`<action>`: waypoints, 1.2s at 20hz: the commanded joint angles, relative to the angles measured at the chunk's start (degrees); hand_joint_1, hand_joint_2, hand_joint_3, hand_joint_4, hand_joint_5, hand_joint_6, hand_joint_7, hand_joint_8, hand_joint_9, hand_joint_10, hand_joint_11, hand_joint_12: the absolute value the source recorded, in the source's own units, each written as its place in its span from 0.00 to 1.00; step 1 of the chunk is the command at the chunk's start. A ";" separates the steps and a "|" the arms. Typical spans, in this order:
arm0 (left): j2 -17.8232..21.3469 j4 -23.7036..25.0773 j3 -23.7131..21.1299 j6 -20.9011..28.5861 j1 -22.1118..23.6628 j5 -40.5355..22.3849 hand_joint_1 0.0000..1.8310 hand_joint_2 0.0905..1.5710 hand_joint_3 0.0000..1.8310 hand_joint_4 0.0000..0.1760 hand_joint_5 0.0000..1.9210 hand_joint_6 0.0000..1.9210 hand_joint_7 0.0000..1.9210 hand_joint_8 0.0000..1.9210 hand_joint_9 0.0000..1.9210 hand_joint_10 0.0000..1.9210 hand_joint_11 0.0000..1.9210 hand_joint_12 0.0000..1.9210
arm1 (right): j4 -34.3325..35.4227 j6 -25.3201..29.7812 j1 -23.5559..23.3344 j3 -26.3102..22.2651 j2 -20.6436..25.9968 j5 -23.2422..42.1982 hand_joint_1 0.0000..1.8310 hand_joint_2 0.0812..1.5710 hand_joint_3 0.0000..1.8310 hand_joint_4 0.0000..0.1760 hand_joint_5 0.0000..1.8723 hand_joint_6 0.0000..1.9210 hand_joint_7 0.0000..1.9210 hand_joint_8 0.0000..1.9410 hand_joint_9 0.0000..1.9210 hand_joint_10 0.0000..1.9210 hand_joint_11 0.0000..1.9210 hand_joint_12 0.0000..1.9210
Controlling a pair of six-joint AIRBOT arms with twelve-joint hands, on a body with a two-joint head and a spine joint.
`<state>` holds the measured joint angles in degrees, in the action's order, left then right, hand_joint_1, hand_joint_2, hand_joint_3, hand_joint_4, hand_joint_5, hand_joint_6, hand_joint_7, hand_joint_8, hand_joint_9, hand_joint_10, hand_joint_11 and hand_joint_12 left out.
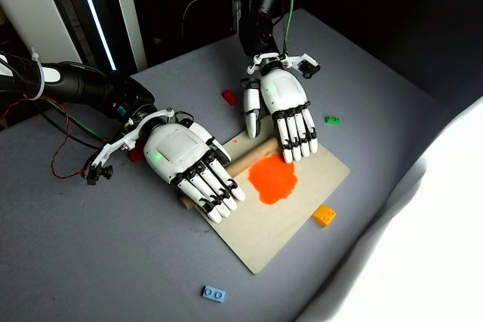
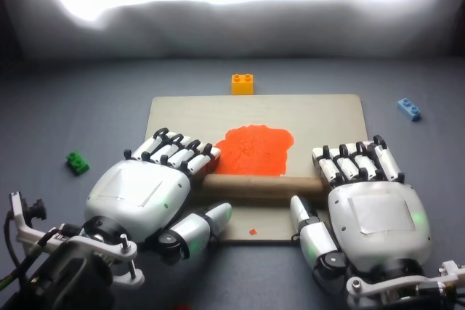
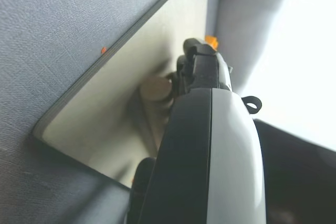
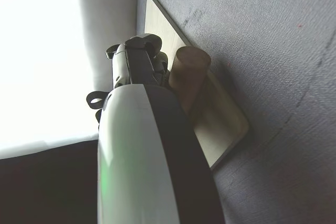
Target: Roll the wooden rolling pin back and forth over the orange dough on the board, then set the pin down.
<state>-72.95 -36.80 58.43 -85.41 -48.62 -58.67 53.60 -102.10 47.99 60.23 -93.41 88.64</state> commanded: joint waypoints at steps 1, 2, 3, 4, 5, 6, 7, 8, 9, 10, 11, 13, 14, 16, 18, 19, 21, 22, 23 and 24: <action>0.62 2.55 -0.37 0.08 -0.03 -6.12 0.00 0.92 0.00 0.00 0.12 0.00 0.12 0.00 0.08 0.00 0.00 0.17 | -3.62 -0.31 0.65 -0.39 0.17 4.15 0.00 0.92 0.00 0.00 0.23 0.00 0.24 0.00 0.19 0.00 0.00 0.39; 0.84 2.54 -0.55 0.09 -0.10 -6.24 0.00 0.92 0.00 0.00 0.12 0.00 0.12 0.00 0.09 0.00 0.00 0.20 | -4.01 -0.39 0.76 -0.60 0.20 4.24 0.00 0.92 0.00 0.00 0.22 0.00 0.24 0.00 0.19 0.00 0.00 0.39; 1.08 2.54 -0.71 0.12 -0.15 -6.25 0.00 0.92 0.00 0.00 0.12 0.00 0.13 0.00 0.09 0.00 0.00 0.21 | -4.04 -0.48 0.77 -0.66 0.20 4.26 0.00 0.92 0.00 0.00 0.22 0.00 0.23 0.00 0.18 0.00 0.00 0.38; 1.49 2.56 -0.94 0.12 -0.18 -6.25 0.00 0.92 0.00 0.00 0.13 0.00 0.13 0.00 0.10 0.00 0.00 0.22 | -4.04 -0.48 0.74 -0.64 0.20 4.25 0.00 0.92 0.00 0.00 0.22 0.00 0.23 0.00 0.18 0.00 0.00 0.37; 1.68 2.56 -1.06 0.12 -0.18 -6.25 0.00 0.92 0.00 0.00 0.12 0.00 0.12 0.00 0.09 0.00 0.00 0.20 | -4.04 -0.48 0.73 -0.64 0.21 4.25 0.00 0.92 0.00 0.00 0.22 0.00 0.23 0.00 0.18 0.00 0.00 0.38; 2.11 2.56 -1.32 0.11 -0.28 -6.32 0.00 0.92 0.00 0.00 0.13 0.00 0.13 0.00 0.09 0.01 0.00 0.19 | -4.04 -0.48 0.73 -0.64 0.20 4.25 0.00 0.92 0.00 0.00 0.22 0.00 0.23 0.00 0.18 0.00 0.00 0.39; 2.34 2.56 -1.48 0.11 -0.33 -6.34 0.00 0.92 0.00 0.00 0.14 0.01 0.14 0.01 0.10 0.01 0.00 0.22 | -4.04 -0.48 0.74 -0.64 0.20 4.25 0.00 0.92 0.00 0.00 0.22 0.00 0.23 0.00 0.19 0.00 0.00 0.40; 2.45 2.56 -1.56 0.11 -0.36 -6.34 0.00 0.92 0.00 0.00 0.13 0.00 0.13 0.00 0.10 0.00 0.00 0.22 | -4.04 -0.48 0.70 -0.64 0.20 4.25 0.00 0.92 0.00 0.00 0.22 0.00 0.23 0.00 0.19 0.00 0.00 0.42; 2.52 2.56 -1.67 0.12 -0.37 -6.34 0.00 0.92 0.00 0.00 0.13 0.00 0.13 0.00 0.10 0.00 0.00 0.21 | -4.04 -0.48 0.66 -0.63 0.21 4.25 0.00 0.92 0.00 0.00 0.22 0.00 0.23 0.00 0.19 0.00 0.00 0.42; 2.49 2.56 -1.79 0.12 -0.37 -6.34 0.00 0.92 0.00 0.00 0.13 0.00 0.13 0.00 0.10 0.00 0.00 0.21 | -4.31 -0.48 0.59 -0.62 0.24 4.24 0.00 0.92 0.00 0.00 0.22 0.00 0.23 0.00 0.19 0.00 0.00 0.42; 2.46 2.56 -1.79 0.13 -0.37 -6.34 0.00 0.92 0.00 0.00 0.13 0.00 0.13 0.00 0.10 0.00 0.00 0.21 | -4.63 -0.48 0.57 -0.60 0.28 4.26 0.00 0.92 0.00 0.00 0.22 0.00 0.23 0.00 0.19 0.00 0.00 0.42; 2.45 2.55 -1.80 0.13 -0.36 -6.34 0.00 0.92 0.00 0.00 0.12 0.00 0.13 0.00 0.09 0.00 0.00 0.18 | -5.29 -0.47 0.38 -0.58 0.37 4.45 0.00 0.92 0.00 0.00 0.22 0.00 0.22 0.00 0.18 0.00 0.00 0.33; 2.45 2.55 -1.80 0.13 -0.36 -6.34 0.00 0.92 0.00 0.00 0.12 0.00 0.13 0.00 0.09 0.00 0.00 0.17 | -5.38 -0.47 0.26 -0.58 0.41 4.56 0.00 0.92 0.00 0.00 0.22 0.00 0.22 0.00 0.17 0.00 0.00 0.33; 2.43 2.55 -1.79 0.13 -0.37 -6.33 0.00 0.92 0.00 0.00 0.14 0.00 0.13 0.00 0.10 0.00 0.00 0.20 | -6.05 -0.38 0.06 -0.48 0.52 4.68 0.00 0.93 0.00 0.00 0.22 0.00 0.23 0.00 0.18 0.00 0.00 0.37; 2.31 2.61 -1.69 0.11 -0.38 -6.42 0.00 0.92 0.00 0.00 0.13 0.00 0.13 0.00 0.09 0.01 0.00 0.12 | -6.71 -0.26 0.03 -0.38 0.58 4.69 0.00 0.92 0.00 0.00 0.21 0.00 0.22 0.00 0.18 0.00 0.00 0.36; 2.24 2.84 -1.61 0.10 -0.38 -6.64 0.00 0.92 0.00 0.00 0.13 0.00 0.13 0.00 0.08 0.00 0.00 0.09 | -7.11 -0.25 0.03 -0.31 0.62 4.73 0.00 0.92 0.00 0.00 0.21 0.00 0.22 0.00 0.18 0.00 0.00 0.36; 2.23 3.20 -1.51 0.11 -0.03 -6.78 0.00 0.92 0.00 0.00 0.11 0.00 0.11 0.00 0.07 0.00 0.00 0.06 | -7.91 -0.24 0.03 -0.22 0.69 4.83 0.00 0.93 0.00 0.00 0.23 0.00 0.23 0.00 0.19 0.00 0.00 0.41; 2.24 3.37 -1.35 0.12 0.48 -6.78 0.00 0.92 0.00 0.00 0.12 0.00 0.11 0.00 0.07 0.00 0.00 0.08 | -8.51 -0.23 0.02 -0.18 0.72 4.96 0.00 0.93 0.00 0.00 0.23 0.00 0.23 0.00 0.19 0.00 0.00 0.41; 2.24 3.37 -1.26 0.12 0.74 -6.78 0.00 0.92 0.00 0.00 0.12 0.00 0.11 0.00 0.08 0.00 0.00 0.08 | -8.76 -0.22 -0.02 -0.16 0.72 5.02 0.00 0.93 0.00 0.00 0.23 0.00 0.23 0.00 0.19 0.00 0.00 0.41; 2.25 3.37 -1.09 0.12 1.21 -6.78 0.00 0.92 0.00 0.00 0.12 0.00 0.11 0.00 0.07 0.00 0.00 0.09 | -8.99 -0.20 -0.08 -0.16 0.72 5.06 0.00 0.93 0.00 0.00 0.23 0.00 0.23 0.00 0.18 0.00 0.00 0.40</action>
<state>-70.91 -36.38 57.14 -85.41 -47.66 -59.27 49.25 -102.21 48.31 59.88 -93.06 88.29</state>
